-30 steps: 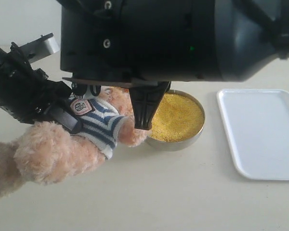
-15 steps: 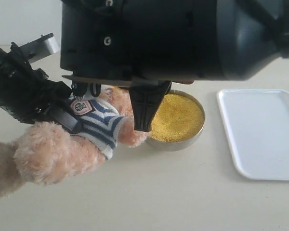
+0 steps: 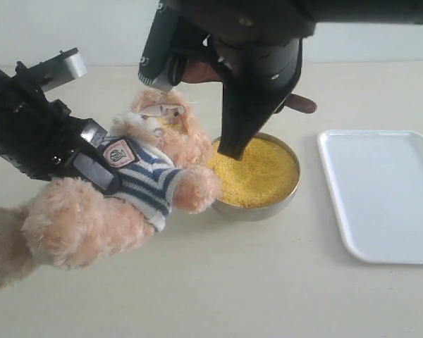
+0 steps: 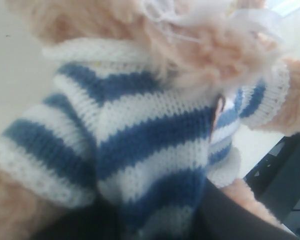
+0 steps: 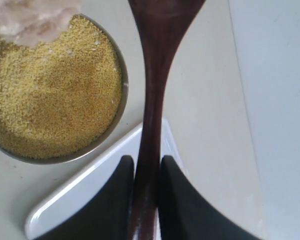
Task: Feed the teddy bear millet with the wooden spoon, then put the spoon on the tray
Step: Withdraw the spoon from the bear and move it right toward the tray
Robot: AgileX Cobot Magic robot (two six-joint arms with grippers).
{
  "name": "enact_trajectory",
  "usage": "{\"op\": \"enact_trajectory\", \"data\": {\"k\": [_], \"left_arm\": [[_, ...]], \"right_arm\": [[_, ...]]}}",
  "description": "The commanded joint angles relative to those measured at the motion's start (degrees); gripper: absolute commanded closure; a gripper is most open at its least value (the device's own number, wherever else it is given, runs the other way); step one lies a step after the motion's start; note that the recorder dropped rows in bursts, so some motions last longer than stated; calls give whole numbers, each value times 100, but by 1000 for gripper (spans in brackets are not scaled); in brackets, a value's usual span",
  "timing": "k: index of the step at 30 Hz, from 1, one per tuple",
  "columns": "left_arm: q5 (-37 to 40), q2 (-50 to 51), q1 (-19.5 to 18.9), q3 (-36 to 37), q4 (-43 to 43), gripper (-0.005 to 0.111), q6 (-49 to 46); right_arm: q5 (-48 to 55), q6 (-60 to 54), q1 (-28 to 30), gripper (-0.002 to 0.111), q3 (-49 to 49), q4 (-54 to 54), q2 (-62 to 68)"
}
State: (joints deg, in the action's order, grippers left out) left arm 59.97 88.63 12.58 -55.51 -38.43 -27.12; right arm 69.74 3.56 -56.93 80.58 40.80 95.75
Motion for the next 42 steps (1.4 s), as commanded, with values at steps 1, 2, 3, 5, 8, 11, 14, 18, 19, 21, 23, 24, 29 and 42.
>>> {"op": "enact_trajectory", "data": {"k": [1,2,3,5,8,11,14,18,19,21,23,24,29,42], "left_arm": [[-34,-24,0,-11,-98,103,28],[-34,-24,0,-11,-98,103,28],[-34,-24,0,-11,-98,103,28],[-45,-24,0,-11,-98,103,28],[-45,-24,0,-11,-98,103,28],[-58,-24,0,-11,-109,103,28],[-58,-24,0,-11,-109,103,28],[-58,-24,0,-11,-109,103,28],[-58,-24,0,-11,-109,103,28],[-58,-24,0,-11,-109,103,28],[-58,-24,0,-11,-109,103,28],[-58,-24,0,-11,-109,103,28],[-85,-24,0,-11,-109,103,28],[-497,-24,0,-11,-98,103,28]], "right_arm": [[23,49,289,109,13,-339,-220],[23,49,397,109,13,-449,-257],[23,49,463,109,13,-516,-268],[23,49,669,109,13,-688,-309],[23,49,1005,109,13,-1027,-318],[23,-1,1320,109,13,-1422,-318],[23,-87,1586,109,13,-1635,-318],[23,-135,1906,109,13,-1635,-318],[23,-135,2002,109,13,-1648,-318],[23,-192,2200,109,13,-1722,-318],[23,-313,2403,109,13,-1933,-318],[23,-356,2527,109,13,-2066,-318],[23,-496,3082,109,13,-2334,-318],[23,-731,4225,109,13,-3273,-318]]}}
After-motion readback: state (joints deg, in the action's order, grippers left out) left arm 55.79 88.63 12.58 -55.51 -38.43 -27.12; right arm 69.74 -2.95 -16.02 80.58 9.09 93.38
